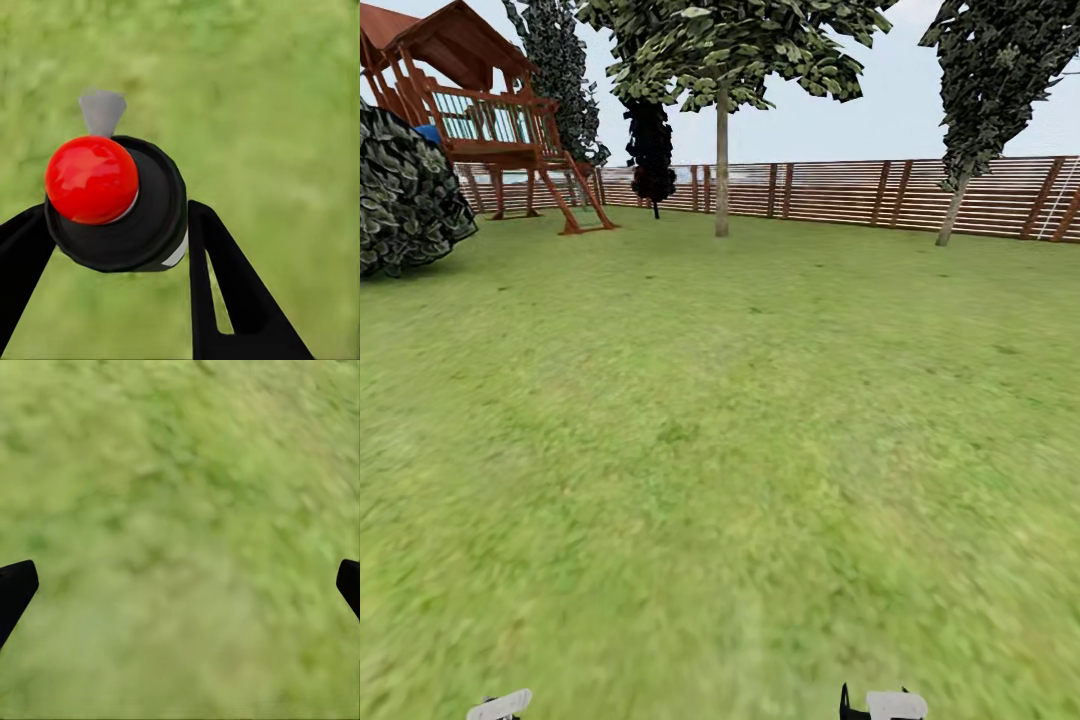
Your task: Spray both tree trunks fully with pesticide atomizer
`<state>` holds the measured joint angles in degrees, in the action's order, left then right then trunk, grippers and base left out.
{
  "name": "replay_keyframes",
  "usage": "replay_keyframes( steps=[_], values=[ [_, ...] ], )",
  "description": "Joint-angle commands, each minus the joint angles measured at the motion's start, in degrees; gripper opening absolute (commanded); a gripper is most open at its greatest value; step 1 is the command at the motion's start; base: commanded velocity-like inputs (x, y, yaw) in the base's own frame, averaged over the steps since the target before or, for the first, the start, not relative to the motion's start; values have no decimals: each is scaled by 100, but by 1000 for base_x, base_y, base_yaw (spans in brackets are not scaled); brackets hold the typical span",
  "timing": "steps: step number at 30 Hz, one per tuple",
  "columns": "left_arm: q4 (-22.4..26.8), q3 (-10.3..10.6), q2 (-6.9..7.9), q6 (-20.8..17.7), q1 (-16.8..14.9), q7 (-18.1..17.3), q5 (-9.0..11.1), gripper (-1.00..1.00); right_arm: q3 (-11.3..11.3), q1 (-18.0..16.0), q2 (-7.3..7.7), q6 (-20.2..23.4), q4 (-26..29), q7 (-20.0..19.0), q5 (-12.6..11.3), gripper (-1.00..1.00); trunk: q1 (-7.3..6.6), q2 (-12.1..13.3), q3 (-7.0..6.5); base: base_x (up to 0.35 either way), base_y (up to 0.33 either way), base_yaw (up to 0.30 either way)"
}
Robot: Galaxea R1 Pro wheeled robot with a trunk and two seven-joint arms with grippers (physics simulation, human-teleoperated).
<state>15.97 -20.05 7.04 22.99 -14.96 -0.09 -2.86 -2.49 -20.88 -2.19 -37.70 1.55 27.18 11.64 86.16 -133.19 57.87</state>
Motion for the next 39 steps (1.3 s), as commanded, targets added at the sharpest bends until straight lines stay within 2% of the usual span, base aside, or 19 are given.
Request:
replay_keyframes(
  steps=[1,39],
  values=[
    [-4,-25,-1,21,-6,0,-30,-100,-23,-4,-1,8,-6,60,40,100,2,-2,5,339,0,0],
    [2,-22,-5,21,-5,-2,-30,-100,-23,-4,-1,8,-6,60,40,100,2,-2,5,339,0,0]
  ],
)
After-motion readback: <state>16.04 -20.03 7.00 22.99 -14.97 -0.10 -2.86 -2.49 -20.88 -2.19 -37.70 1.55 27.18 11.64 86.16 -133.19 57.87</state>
